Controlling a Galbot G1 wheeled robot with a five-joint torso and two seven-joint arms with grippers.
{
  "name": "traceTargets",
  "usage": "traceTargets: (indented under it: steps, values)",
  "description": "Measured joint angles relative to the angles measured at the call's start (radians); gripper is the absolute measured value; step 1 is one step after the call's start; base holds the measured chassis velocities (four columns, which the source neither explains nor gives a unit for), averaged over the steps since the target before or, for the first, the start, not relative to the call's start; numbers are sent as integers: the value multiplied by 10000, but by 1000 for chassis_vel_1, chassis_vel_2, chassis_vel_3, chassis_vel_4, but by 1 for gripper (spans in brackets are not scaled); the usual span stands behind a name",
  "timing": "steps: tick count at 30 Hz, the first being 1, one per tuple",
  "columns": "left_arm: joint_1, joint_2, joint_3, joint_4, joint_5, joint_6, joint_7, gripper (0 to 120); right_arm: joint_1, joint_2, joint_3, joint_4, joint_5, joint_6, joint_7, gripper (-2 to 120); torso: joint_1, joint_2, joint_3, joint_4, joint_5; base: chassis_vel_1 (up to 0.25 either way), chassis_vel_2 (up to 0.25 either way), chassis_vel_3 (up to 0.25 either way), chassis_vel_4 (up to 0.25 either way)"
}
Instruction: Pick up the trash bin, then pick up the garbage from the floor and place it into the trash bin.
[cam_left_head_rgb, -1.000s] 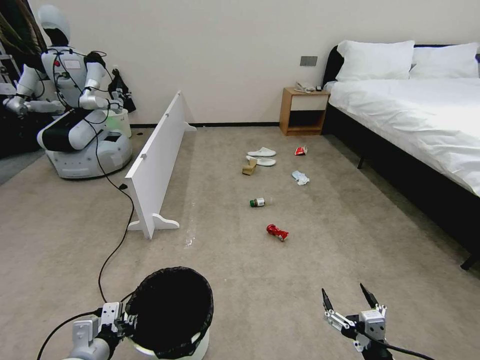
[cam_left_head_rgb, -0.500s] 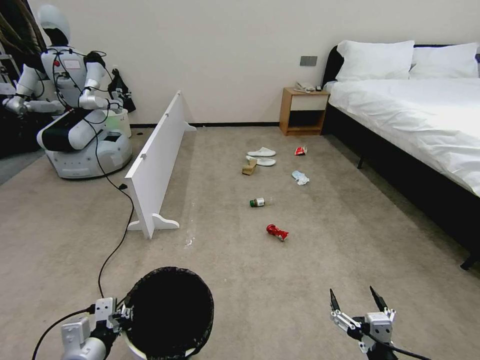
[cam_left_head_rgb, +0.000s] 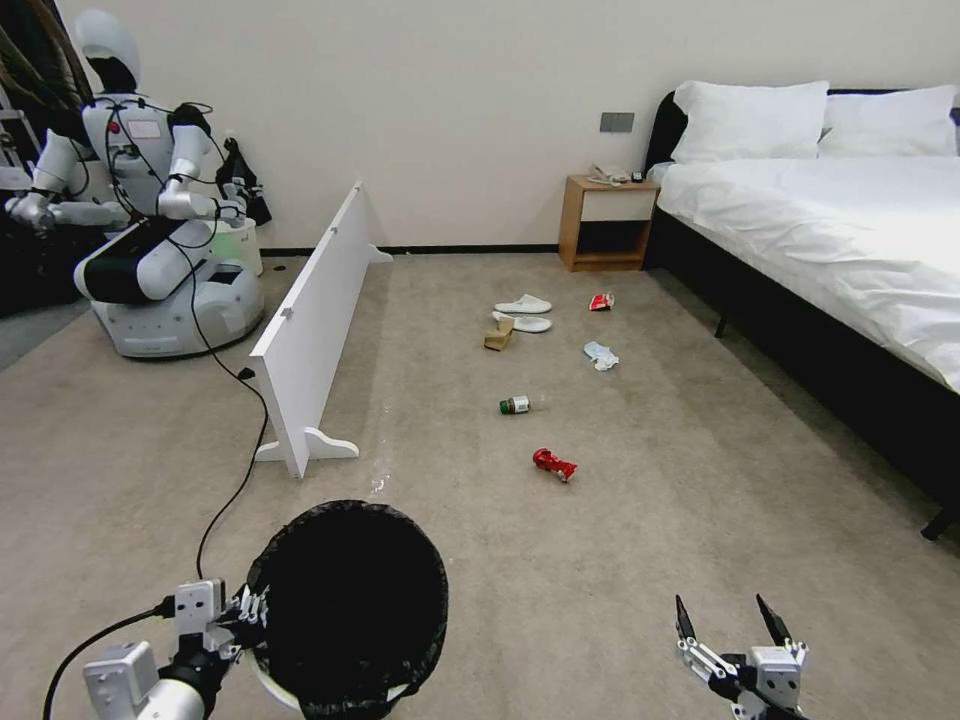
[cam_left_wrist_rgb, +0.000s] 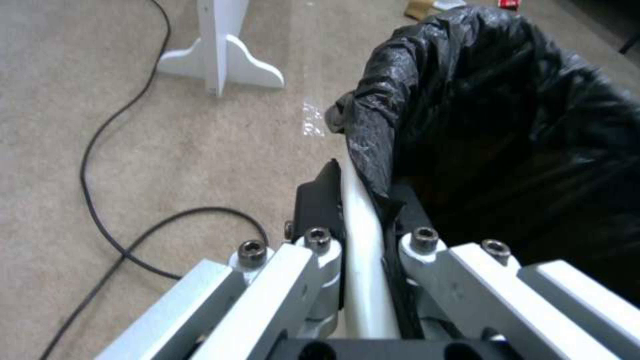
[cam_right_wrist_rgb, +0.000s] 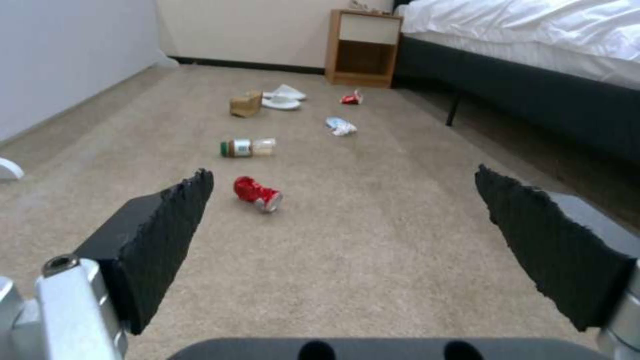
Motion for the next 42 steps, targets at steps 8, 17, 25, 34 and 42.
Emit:
traceTargets:
  steps: [8, 17, 25, 34, 42]
  values:
    - [83, -59, 162, 63, 153, -59, 87, 5, 28, 44, 64, -134, 28, 159, -68, 100, 0, 0, 0, 0, 2, 0, 0, 0, 0]
    - [62, -62, 250, 153, 230, -87, 110, 5, 54, 42, 80, -165, 101, 238, -184, 100, 0, 0, 0, 0, 1, -18, 11, 15, -20]
    - [11, -56, 257, 203, 222, -88, 111, 5, 69, 16, 100, -194, 225, 262, -276, 100, 0, -1, 1, 0, 2, -82, 71, 60, -78]
    - [19, -71, 283, 210, 216, -72, 113, 5, 90, -14, 133, -238, 316, 320, -378, 100, -1, 0, 1, 0, 1, -75, 83, 70, -73]
    - [15, -99, 306, 227, 236, -64, 117, 5, 108, -39, 218, -277, 398, 375, -502, 100, -1, 0, 0, 1, 2, -93, 102, 105, -99]
